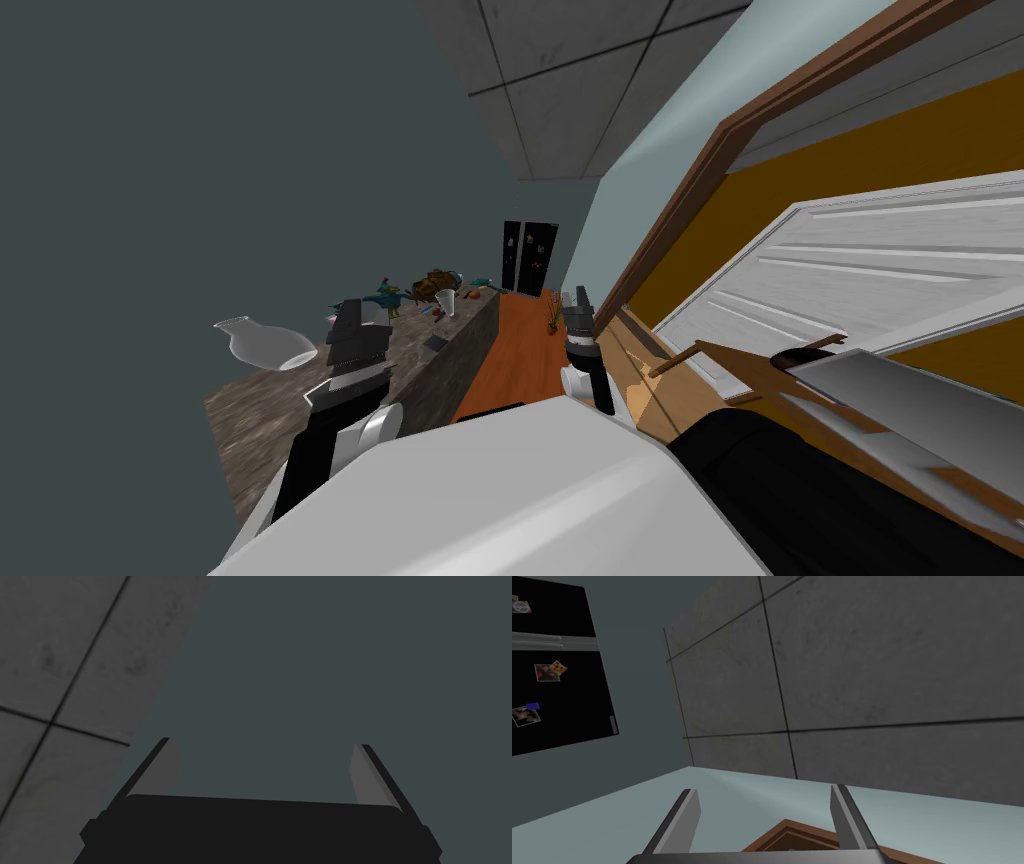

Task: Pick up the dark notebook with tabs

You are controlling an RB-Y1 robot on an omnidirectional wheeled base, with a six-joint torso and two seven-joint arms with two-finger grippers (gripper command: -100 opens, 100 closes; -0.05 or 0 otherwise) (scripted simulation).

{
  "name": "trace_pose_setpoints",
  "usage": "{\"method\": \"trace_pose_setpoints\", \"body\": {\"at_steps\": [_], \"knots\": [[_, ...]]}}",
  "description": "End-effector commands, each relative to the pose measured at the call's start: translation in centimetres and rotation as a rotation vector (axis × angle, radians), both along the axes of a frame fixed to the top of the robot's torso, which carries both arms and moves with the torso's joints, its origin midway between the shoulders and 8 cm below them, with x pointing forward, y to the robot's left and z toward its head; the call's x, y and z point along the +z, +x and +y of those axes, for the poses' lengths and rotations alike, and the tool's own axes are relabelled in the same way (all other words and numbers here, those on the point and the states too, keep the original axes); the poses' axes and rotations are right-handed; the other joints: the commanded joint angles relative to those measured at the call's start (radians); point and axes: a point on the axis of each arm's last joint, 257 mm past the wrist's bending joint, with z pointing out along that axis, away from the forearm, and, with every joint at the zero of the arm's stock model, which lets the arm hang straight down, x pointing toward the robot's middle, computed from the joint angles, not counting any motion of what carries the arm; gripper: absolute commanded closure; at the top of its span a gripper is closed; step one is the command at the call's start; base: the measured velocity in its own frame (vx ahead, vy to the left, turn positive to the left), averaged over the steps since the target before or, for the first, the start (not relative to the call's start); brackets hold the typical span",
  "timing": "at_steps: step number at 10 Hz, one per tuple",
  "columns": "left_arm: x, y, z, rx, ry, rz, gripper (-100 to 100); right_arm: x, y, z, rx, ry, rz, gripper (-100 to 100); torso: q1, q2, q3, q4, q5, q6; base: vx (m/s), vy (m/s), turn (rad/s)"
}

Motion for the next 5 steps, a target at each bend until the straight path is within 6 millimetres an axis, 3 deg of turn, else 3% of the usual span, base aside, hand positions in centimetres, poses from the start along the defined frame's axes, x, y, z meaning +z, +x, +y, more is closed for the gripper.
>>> {"method": "trace_pose_setpoints", "body": {"at_steps": [1, 5], "knots": [[-0.3, 0.2, -0.1, -0.014, 0.029, 0.021, -100, 0.0, 0.0, 0.0, 0.0, 0.0, 0.0, 0, 0.0, 0.0, 0.0, 0.0, 0.0, 0.0, 0.014, -0.008, 0.022], [-2.6, 1.1, 0.7, -0.034, 0.081, 0.124, -100, 0.0, 0.0, 0.0, 0.0, 0.0, 0.0, 0, -0.003, -0.004, -0.002, -0.001, -0.001, 0.0, 0.054, -0.049, 0.054]]}}
